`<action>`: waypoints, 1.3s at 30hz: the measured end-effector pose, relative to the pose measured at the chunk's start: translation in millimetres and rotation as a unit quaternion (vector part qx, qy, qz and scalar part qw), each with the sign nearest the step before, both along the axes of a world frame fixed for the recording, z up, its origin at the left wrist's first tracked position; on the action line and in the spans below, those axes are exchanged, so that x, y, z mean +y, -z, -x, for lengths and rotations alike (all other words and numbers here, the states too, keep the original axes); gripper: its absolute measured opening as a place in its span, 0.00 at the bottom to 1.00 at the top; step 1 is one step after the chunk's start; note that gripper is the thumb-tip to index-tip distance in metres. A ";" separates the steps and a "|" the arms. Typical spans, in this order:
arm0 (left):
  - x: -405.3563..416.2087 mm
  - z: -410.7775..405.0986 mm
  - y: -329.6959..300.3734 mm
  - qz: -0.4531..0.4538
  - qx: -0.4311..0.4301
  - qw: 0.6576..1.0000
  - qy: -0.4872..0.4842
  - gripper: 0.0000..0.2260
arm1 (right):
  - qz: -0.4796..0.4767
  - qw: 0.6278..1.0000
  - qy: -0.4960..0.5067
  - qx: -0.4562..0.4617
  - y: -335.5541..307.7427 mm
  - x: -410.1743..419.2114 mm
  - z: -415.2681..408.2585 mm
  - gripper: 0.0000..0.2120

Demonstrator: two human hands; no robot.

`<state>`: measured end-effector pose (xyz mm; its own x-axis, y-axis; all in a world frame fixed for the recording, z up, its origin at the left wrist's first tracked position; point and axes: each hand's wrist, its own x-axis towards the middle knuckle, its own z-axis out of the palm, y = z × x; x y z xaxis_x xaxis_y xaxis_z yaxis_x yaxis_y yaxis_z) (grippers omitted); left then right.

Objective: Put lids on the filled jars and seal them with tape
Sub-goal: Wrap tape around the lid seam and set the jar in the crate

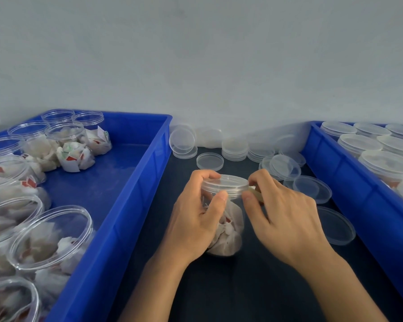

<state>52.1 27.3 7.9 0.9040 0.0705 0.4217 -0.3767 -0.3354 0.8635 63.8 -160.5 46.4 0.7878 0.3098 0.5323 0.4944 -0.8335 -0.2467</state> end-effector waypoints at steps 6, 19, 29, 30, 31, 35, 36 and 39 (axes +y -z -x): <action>-14.0 0.4 3.1 0.062 0.011 0.998 -0.004 0.23 | -0.023 0.999 -0.004 0.024 2.3 -0.2 0.4 0.13; -2.0 0.5 4.1 0.073 0.005 0.997 0.007 0.21 | -0.010 0.995 -0.051 0.082 -3.8 -9.0 -3.6 0.16; 1.1 0.3 -0.3 0.081 0.023 0.996 0.034 0.17 | -0.004 0.994 -0.050 0.093 -8.2 -8.4 -0.6 0.17; 1.1 0.5 -1.0 0.081 0.025 0.996 0.039 0.17 | -0.002 0.994 -0.047 0.098 -8.5 -8.8 -0.8 0.17; 1.5 0.7 -1.5 0.081 0.027 0.995 0.042 0.17 | 0.000 0.994 -0.045 0.104 -8.7 -8.9 -1.0 0.17; 2.6 2.1 -1.5 0.075 0.032 0.995 0.058 0.17 | 0.028 0.989 -0.038 0.138 -8.2 -10.1 -3.1 0.20; 2.8 2.6 -1.2 0.071 0.032 0.995 0.063 0.17 | 0.034 0.988 -0.038 0.148 -7.8 -10.6 -3.8 0.21; 4.6 2.8 -0.1 0.077 0.044 0.993 0.082 0.19 | 0.036 0.979 -0.057 0.192 -6.9 -12.0 -4.0 0.23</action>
<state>49.3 31.9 8.1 0.9415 -0.0243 0.3361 -0.3362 -0.1379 0.9316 67.8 -172.5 53.3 0.8835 0.4338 0.1768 0.4680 -0.8004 -0.3746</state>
